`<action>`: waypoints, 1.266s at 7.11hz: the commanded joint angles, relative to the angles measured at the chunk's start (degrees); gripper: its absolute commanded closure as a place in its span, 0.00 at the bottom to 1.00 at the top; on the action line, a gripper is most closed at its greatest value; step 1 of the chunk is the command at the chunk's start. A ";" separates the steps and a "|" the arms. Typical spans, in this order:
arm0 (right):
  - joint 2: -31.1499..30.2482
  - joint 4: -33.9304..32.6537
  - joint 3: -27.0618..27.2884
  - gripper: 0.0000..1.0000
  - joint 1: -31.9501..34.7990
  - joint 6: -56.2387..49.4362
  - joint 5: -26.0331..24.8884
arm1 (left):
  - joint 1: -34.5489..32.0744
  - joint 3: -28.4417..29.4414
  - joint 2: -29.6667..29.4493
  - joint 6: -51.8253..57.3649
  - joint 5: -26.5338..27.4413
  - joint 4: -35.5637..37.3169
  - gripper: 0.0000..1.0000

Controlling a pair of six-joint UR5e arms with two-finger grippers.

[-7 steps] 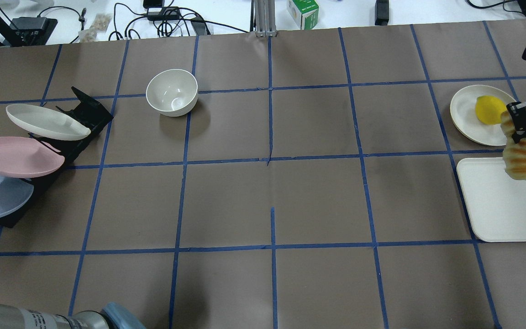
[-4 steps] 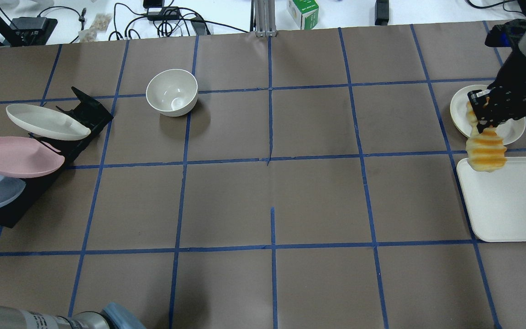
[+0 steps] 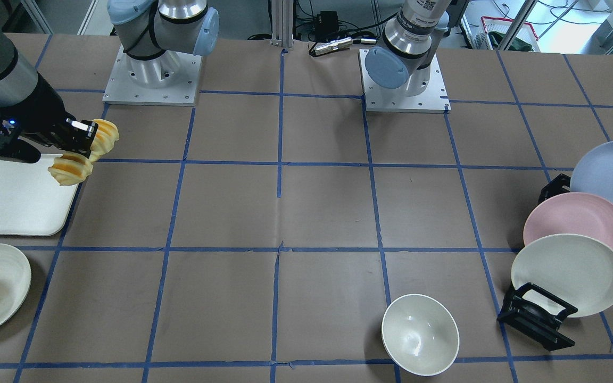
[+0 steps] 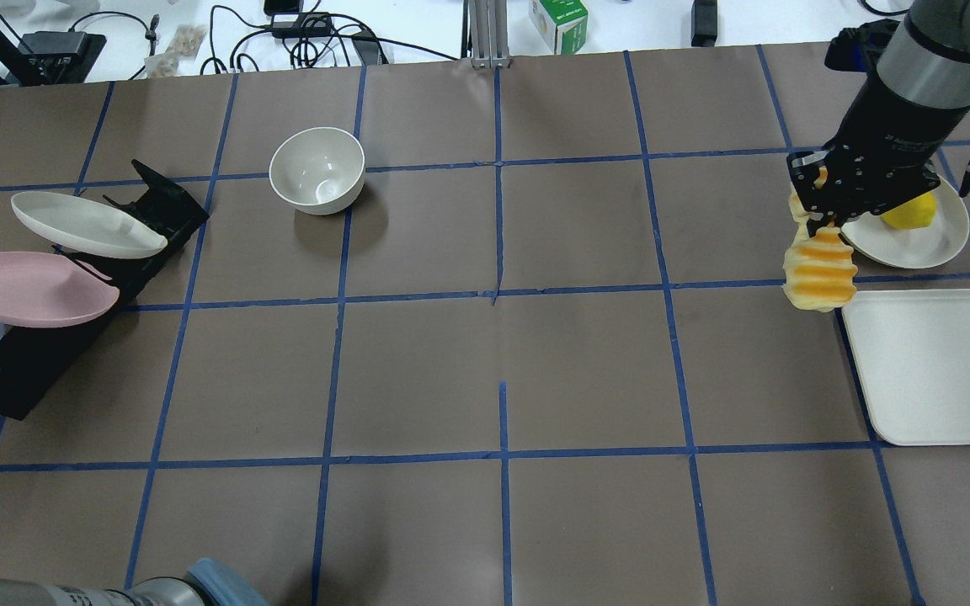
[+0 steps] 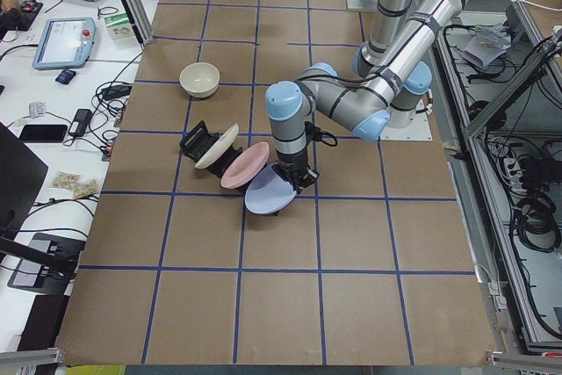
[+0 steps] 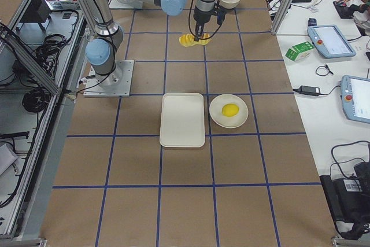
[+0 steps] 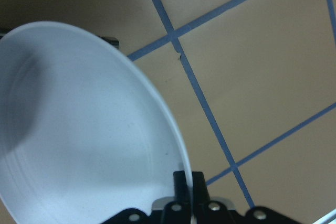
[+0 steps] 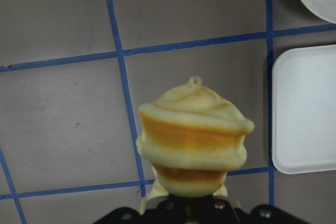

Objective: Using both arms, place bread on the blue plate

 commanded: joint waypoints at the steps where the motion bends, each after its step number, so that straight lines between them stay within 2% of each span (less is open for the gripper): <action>1: -0.34 0.61 -0.03 1.00 3.26 0.41 0.22 | 0.32 2.82 2.90 -0.44 1.33 -0.27 1.00; 3: -0.52 -0.09 -0.12 1.00 3.88 -0.21 0.22 | 0.76 3.80 7.73 -0.44 0.02 -1.57 1.00; 4: -0.44 -0.09 -0.12 1.00 4.40 -0.30 0.23 | 0.76 3.62 9.75 -0.53 -6.16 -3.68 1.00; 5: -0.43 -0.18 -0.12 1.00 5.28 -0.21 0.23 | 0.41 3.10 11.77 -2.79 -9.71 -7.87 1.00; 6: -0.35 -0.26 -0.12 1.00 5.81 -0.03 0.23 | 0.15 2.57 13.71 -5.69 -18.10 -13.22 1.00; 7: -0.26 -0.27 -0.03 1.00 5.99 -0.12 0.23 | -0.20 1.70 15.38 -7.63 -23.75 -16.93 1.00; 9: -0.17 -0.44 0.06 1.00 7.30 0.58 1.88 | -6.93 -3.99 16.45 -12.27 -29.58 -17.59 1.00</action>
